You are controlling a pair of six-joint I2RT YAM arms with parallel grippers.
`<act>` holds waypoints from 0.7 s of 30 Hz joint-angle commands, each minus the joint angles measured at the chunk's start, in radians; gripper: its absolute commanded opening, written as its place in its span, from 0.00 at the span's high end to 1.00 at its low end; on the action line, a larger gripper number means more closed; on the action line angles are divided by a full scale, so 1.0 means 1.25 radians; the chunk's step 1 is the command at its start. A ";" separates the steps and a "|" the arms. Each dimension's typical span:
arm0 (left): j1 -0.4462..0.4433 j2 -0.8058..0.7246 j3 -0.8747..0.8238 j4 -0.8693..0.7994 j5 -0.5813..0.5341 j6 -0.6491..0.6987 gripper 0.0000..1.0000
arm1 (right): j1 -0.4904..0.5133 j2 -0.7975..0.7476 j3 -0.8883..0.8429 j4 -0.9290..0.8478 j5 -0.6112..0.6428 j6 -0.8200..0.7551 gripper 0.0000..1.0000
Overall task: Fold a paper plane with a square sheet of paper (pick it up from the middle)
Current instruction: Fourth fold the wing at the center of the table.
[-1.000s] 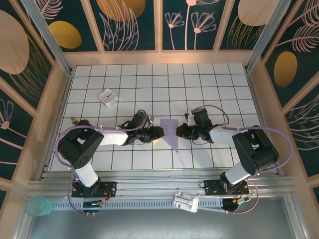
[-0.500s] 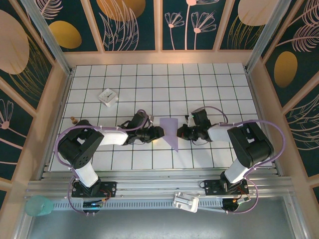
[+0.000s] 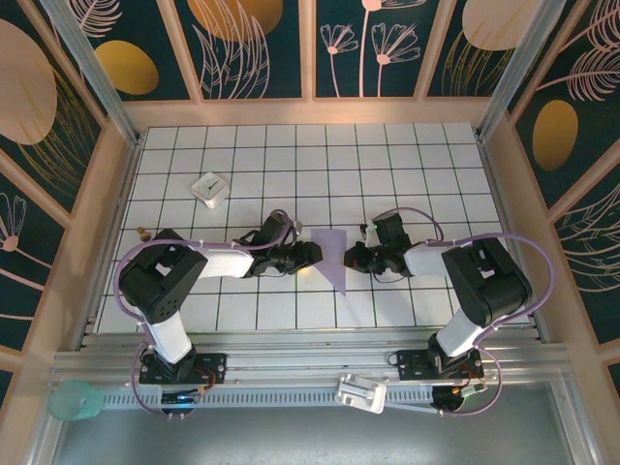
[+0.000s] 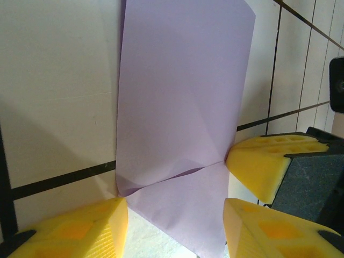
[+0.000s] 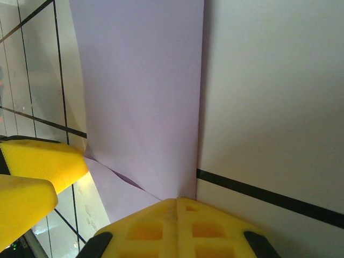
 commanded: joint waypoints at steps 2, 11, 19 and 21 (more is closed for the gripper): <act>0.000 0.008 0.004 -0.012 -0.030 -0.040 0.49 | -0.003 0.033 -0.023 -0.024 0.047 -0.010 1.00; 0.001 -0.002 -0.034 0.040 -0.047 -0.128 0.49 | -0.004 0.031 -0.022 -0.024 0.046 -0.012 1.00; 0.001 0.025 -0.028 0.105 0.005 -0.170 0.50 | -0.004 0.028 -0.028 -0.022 0.049 -0.014 1.00; 0.001 0.025 -0.027 0.111 0.009 -0.174 0.50 | -0.004 0.030 -0.029 -0.019 0.047 -0.014 1.00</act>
